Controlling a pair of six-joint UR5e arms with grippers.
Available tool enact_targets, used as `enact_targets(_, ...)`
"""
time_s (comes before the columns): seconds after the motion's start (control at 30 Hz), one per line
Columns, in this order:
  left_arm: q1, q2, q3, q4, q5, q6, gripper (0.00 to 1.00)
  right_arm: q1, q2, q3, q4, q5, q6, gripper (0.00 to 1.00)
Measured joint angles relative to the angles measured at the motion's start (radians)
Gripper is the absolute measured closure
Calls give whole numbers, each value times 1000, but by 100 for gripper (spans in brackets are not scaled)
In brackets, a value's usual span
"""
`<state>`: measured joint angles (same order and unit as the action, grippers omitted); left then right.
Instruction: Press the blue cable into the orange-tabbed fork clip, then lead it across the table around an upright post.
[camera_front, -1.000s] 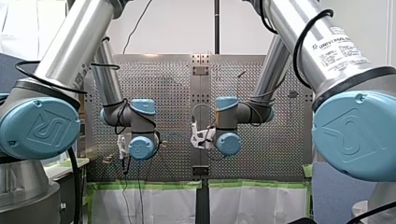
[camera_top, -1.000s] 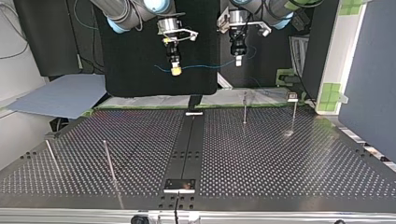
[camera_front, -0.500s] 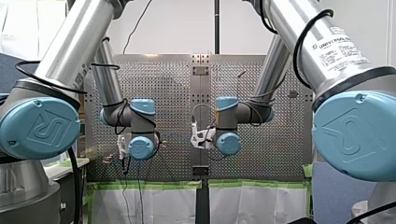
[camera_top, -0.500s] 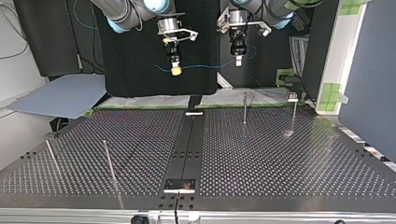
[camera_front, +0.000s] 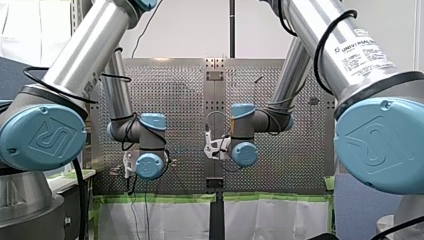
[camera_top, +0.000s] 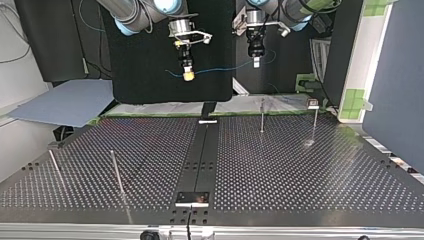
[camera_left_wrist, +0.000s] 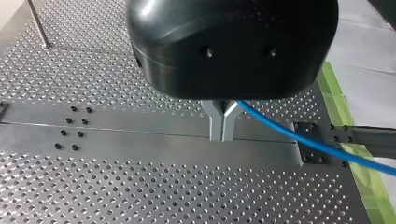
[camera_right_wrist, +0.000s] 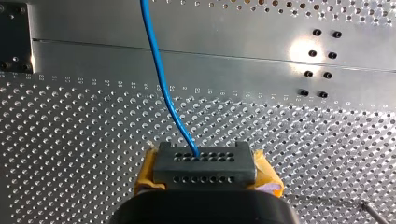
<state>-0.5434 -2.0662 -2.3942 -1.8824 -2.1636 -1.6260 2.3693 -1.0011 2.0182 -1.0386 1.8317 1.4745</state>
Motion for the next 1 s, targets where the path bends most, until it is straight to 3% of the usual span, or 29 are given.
enact_targets(0.2, 0, 0, 0, 0, 0, 0, 98, -10, 10, -10, 10, 10, -10, 100)
enact_targets(0.37, 0, -1, 0, 0, 0, 0, 98, -47, 47, -42, 47, 47, -26, 100)
enact_targets(0.57, 0, -1, 0, 0, 0, 0, 98, -85, 102, -53, 102, 70, -29, 100)
enact_targets(0.73, 0, -1, 0, 0, 0, 0, 98, -90, 146, -53, 130, 72, -29, 100)
enact_targets(1.0, 7, 6, 1, -6, 6, -6, 98, -90, 200, -55, 134, 71, -29, 100)
